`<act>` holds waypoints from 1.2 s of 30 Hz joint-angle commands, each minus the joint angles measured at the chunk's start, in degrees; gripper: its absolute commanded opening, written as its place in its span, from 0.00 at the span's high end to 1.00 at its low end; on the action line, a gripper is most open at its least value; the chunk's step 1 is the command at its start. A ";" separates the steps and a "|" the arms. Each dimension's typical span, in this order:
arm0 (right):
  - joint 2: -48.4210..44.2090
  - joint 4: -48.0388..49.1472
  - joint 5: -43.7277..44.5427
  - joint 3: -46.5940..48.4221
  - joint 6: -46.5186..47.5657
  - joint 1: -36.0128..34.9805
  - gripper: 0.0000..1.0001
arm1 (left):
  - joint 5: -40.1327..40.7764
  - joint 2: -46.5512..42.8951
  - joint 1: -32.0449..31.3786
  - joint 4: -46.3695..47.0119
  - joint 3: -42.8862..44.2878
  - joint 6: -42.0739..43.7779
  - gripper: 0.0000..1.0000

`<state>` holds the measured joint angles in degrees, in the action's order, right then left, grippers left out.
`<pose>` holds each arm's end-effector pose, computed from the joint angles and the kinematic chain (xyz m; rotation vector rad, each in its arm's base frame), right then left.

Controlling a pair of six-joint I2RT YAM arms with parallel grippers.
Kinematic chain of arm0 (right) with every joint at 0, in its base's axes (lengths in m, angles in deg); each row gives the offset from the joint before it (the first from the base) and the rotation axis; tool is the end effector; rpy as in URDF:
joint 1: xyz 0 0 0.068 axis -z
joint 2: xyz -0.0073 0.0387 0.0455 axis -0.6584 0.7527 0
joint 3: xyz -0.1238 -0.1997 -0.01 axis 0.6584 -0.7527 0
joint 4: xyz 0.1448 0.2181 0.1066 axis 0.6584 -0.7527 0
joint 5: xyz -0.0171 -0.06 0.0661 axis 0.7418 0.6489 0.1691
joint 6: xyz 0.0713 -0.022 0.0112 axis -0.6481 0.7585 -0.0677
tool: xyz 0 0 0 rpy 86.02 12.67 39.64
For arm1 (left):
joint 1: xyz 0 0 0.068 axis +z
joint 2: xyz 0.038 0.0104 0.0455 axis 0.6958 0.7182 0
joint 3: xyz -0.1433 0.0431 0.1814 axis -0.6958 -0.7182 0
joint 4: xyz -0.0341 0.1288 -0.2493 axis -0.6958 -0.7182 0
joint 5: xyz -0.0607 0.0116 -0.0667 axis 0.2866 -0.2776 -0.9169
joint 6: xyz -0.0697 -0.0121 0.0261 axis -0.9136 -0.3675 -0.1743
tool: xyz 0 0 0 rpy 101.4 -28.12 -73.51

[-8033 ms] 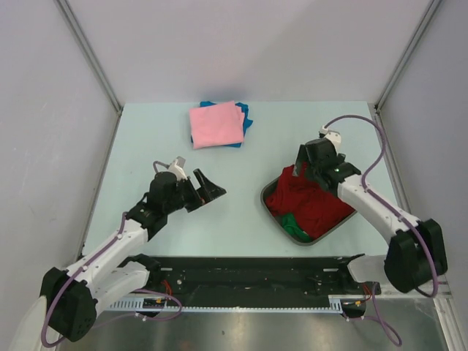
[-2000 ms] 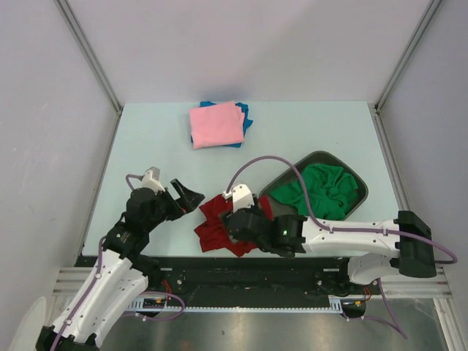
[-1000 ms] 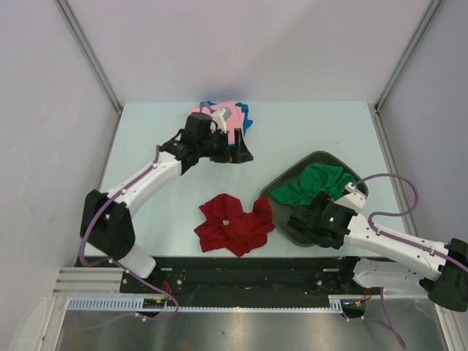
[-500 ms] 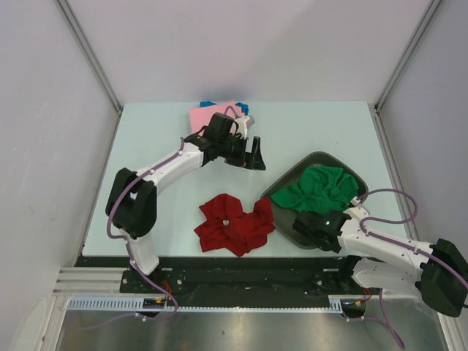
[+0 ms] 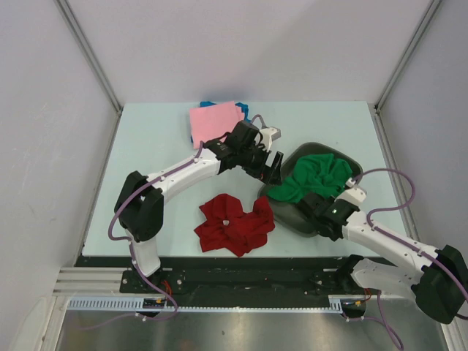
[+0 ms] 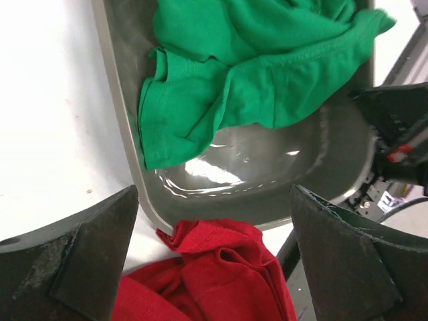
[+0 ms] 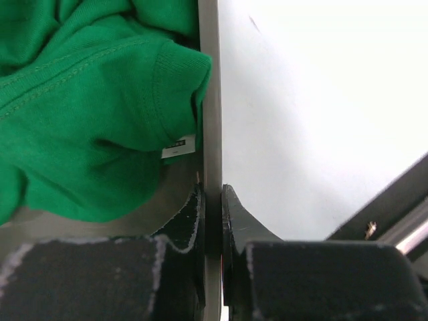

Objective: Fold and stack the t-shirts

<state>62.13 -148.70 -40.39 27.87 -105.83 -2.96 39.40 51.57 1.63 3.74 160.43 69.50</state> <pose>0.1672 0.0989 0.1356 0.8473 2.2021 -0.3140 0.3121 -0.3216 0.2116 0.8389 2.3154 -0.9628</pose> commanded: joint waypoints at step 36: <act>15.30 38.27 -11.83 12.09 51.55 23.66 1.00 | 15.66 1.18 4.49 -0.94 -0.41 -2.63 0.00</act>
<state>74.58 -116.46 -51.12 40.48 -56.65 19.48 55.88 52.94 6.18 1.10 159.49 67.53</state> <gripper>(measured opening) 0.076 0.996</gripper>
